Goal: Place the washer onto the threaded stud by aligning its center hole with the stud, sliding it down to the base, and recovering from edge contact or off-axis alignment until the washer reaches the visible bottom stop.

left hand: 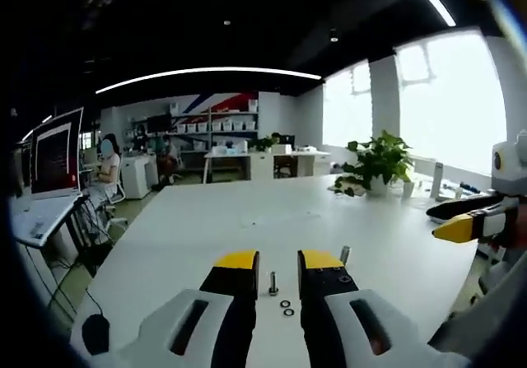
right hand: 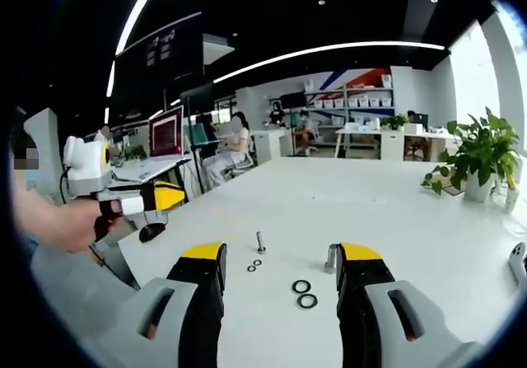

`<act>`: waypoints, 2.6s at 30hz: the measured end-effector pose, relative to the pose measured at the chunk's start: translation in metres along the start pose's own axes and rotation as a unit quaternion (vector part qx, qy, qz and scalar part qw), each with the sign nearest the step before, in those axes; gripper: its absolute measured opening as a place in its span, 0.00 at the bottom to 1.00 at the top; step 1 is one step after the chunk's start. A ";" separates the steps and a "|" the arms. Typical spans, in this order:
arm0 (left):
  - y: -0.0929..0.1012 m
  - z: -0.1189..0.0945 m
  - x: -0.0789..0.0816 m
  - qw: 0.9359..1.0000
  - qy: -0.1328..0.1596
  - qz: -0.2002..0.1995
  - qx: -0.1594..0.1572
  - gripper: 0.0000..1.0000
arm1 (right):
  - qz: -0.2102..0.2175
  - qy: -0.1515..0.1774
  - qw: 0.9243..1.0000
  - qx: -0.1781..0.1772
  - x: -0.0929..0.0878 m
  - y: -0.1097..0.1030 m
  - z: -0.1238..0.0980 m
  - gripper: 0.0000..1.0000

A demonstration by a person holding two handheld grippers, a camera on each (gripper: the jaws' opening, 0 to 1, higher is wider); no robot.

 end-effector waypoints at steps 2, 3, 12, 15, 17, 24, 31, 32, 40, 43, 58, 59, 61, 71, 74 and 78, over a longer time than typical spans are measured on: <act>0.001 -0.003 0.001 1.000 0.002 0.001 0.000 0.16 | 0.001 0.001 1.000 0.001 0.000 0.000 0.001 0.55; 0.001 -0.005 0.002 1.000 0.004 0.000 0.000 0.16 | 0.004 0.002 1.000 0.001 0.000 0.000 0.001 0.55; 0.001 -0.017 0.011 1.000 0.016 -0.007 0.003 0.16 | -0.024 0.003 1.000 0.011 0.003 -0.008 0.001 0.55; -0.002 -0.018 0.014 1.000 0.020 -0.009 0.003 0.16 | -0.028 0.003 1.000 0.011 0.003 -0.008 0.001 0.55; -0.003 -0.018 0.014 1.000 0.018 -0.006 0.002 0.16 | -0.027 0.005 1.000 0.011 0.004 -0.008 0.000 0.56; -0.010 -0.018 0.022 1.000 0.027 -0.007 0.002 0.16 | -0.024 0.003 1.000 0.004 0.002 -0.005 0.001 0.56; -0.014 -0.017 0.023 0.999 0.034 -0.009 -0.007 0.16 | -0.026 0.002 1.000 -0.009 0.003 -0.003 0.000 0.58; -0.014 -0.016 0.022 0.999 0.033 -0.011 -0.008 0.16 | -0.027 0.003 1.000 -0.010 0.003 -0.004 0.000 0.58; -0.011 -0.009 0.022 0.998 0.042 -0.002 -0.041 0.16 | -0.009 0.013 0.999 -0.033 0.004 0.002 -0.003 0.60; -0.012 -0.006 0.019 0.998 0.036 -0.002 -0.053 0.16 | -0.005 0.022 0.998 -0.050 0.007 0.007 -0.006 0.61; -0.018 -0.003 0.021 0.996 0.045 -0.011 -0.076 0.16 | -0.004 0.023 0.996 -0.080 0.010 0.013 -0.008 0.62; -0.018 -0.002 0.020 0.996 0.044 -0.012 -0.075 0.16 | -0.005 0.023 0.997 -0.078 0.010 0.012 -0.008 0.62; -0.019 0.001 0.017 0.997 0.044 -0.015 -0.069 0.16 | -0.004 0.022 0.997 -0.075 0.010 0.012 -0.008 0.62; -0.024 0.022 -0.008 0.999 0.017 -0.002 -0.048 0.17 | -0.011 0.023 0.998 -0.062 0.010 0.010 -0.006 0.62; -0.025 0.028 -0.018 0.999 0.008 0.007 -0.048 0.17 | -0.005 0.027 0.998 -0.064 0.011 0.011 -0.007 0.62; -0.026 0.034 -0.033 0.999 -0.006 0.014 -0.045 0.17 | 0.000 0.031 0.997 -0.074 0.011 0.015 -0.009 0.62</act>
Point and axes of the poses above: the point that each gripper's makers call its tool centre point, and the gripper's own axes: z roughly forward along the fingers, y roughly to its right, x roughly out of its top, the point moved 7 cm from there along -z, roughly backward along the fingers, and after that the axes turned 13 degrees about -z, right-handed, at the moved point
